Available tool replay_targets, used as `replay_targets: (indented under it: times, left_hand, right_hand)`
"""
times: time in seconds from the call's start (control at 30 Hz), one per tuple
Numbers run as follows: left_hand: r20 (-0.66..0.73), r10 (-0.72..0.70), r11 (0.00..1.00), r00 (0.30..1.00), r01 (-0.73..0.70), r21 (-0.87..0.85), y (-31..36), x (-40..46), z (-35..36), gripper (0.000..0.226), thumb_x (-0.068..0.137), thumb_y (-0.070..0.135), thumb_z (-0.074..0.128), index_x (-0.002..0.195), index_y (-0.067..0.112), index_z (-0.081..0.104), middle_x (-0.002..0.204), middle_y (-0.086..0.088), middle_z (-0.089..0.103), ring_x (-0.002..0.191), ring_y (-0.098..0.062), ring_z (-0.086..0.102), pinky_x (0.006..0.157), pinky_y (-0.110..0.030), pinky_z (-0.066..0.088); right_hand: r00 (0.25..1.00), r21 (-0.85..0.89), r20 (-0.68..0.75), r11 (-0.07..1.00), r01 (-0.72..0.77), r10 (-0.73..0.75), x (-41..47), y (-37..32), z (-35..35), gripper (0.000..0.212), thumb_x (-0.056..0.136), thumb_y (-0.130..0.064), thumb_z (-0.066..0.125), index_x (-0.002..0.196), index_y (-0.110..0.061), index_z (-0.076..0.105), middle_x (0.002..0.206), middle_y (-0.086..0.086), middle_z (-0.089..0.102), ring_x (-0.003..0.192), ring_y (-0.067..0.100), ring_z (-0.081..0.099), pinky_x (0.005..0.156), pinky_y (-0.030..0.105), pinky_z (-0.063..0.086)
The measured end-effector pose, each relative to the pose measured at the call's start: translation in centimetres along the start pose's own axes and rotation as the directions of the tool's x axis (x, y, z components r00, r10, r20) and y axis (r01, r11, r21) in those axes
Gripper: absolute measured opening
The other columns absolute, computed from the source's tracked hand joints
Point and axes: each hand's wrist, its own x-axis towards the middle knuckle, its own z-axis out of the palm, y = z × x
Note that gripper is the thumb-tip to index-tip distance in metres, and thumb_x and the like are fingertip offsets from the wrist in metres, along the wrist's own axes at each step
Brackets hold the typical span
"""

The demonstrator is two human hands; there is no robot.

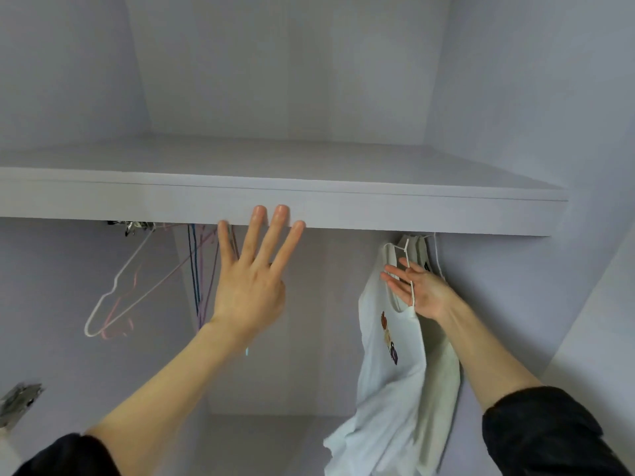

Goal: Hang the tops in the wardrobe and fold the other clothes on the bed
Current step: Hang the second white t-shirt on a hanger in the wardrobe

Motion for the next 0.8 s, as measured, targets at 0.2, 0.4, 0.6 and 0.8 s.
replay_targets:
  times: [0.2,0.4,0.6,0.8]
  left_hand:
    - [-0.012,0.016,0.998,1.0,-0.015,0.058,0.0,0.1,1.2,0.103,0.06,0.006,0.058,0.15,0.017,0.009,0.155,-0.011,0.011,0.142,-0.039,0.008,0.105,-0.07,0.0]
    - [-0.028,0.019,0.999,0.999,-0.018,0.051,-0.1,0.0,1.8,0.098,0.064,0.012,0.045,0.151,0.018,0.0,0.157,-0.01,0.0,0.144,-0.035,-0.009,0.106,-0.07,-0.003]
    - [-0.043,0.012,0.999,0.999,-0.011,0.031,-0.1,-0.1,1.8,0.093,0.067,0.015,0.038,0.151,0.018,-0.002,0.158,-0.006,-0.013,0.144,-0.034,-0.009,0.107,-0.07,-0.002]
    - [-0.009,-0.003,1.0,1.0,0.003,0.015,-0.1,-0.1,1.7,0.091,0.068,0.017,0.036,0.151,0.019,-0.002,0.158,-0.009,-0.006,0.144,-0.034,-0.009,0.107,-0.07,-0.004]
  right_hand:
    - [0.999,0.038,-0.003,0.998,0.048,-0.048,4.3,-1.5,-0.1,0.039,0.095,0.004,0.042,0.129,-0.015,0.042,0.117,0.014,0.057,0.081,0.026,0.07,0.059,0.027,0.059]
    - [0.994,-0.041,-0.079,0.996,0.076,-0.08,6.5,-2.5,-1.1,0.037,0.098,0.003,0.037,0.13,-0.014,0.04,0.118,0.018,0.055,0.084,0.029,0.065,0.057,0.027,0.059]
    - [0.922,-0.317,-0.345,0.946,0.063,-0.177,7.6,-3.5,-1.9,0.036,0.101,-0.003,0.031,0.135,-0.002,0.039,0.125,0.027,0.055,0.108,0.039,0.059,0.079,0.035,0.053]
    - [0.789,-0.552,-0.498,0.833,0.031,-0.36,7.5,-4.3,-3.6,0.035,0.092,0.008,0.044,0.127,0.005,0.049,0.125,0.027,0.056,0.112,0.04,0.058,0.094,0.042,0.05]
